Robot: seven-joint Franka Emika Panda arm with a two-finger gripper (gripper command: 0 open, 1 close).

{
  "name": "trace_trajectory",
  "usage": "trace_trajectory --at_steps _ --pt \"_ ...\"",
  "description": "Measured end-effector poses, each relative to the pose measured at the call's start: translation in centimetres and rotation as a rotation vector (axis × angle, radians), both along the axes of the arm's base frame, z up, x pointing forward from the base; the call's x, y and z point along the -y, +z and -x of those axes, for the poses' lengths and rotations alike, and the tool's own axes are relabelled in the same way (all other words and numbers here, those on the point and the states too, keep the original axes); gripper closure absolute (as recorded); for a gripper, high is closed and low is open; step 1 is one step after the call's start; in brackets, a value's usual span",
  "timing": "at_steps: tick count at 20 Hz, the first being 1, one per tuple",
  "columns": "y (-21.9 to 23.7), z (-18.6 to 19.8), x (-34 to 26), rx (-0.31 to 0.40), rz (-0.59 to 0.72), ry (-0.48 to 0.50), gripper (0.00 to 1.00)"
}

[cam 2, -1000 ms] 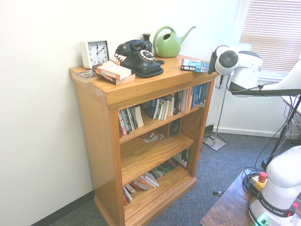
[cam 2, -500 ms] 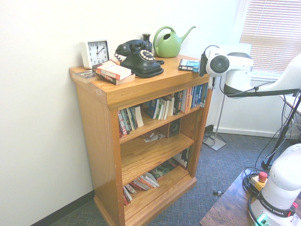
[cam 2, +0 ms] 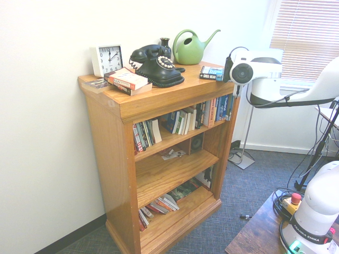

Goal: Put the book on the shelf

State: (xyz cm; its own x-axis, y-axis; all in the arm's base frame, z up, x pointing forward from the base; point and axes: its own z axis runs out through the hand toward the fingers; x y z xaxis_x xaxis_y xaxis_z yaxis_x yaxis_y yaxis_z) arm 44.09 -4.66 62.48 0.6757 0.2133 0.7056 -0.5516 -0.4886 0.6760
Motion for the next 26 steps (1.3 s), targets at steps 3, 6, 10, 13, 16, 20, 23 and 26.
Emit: trace_trajectory --at_steps 3,6,10,13,16,20,23,26 --pt "0.0 -0.2 -0.9 -0.005 0.002 0.022 0.0" --pt "-0.9 -0.9 -1.6 -0.027 0.0 0.04 1.0" --pt "-1.6 -2.3 -0.8 -0.043 -0.008 0.027 1.0" --pt "-0.9 -3.2 0.0 -0.034 -0.014 0.013 1.0" --pt "-0.6 -3.9 0.3 -0.03 -0.015 0.009 1.0" --pt "-0.7 -4.3 0.4 -0.034 -0.016 0.006 1.0" --pt "-0.6 -4.2 0.7 -0.035 -0.018 0.0 1.0" --pt "-0.8 -4.2 1.0 -0.034 -0.022 -0.007 1.0"
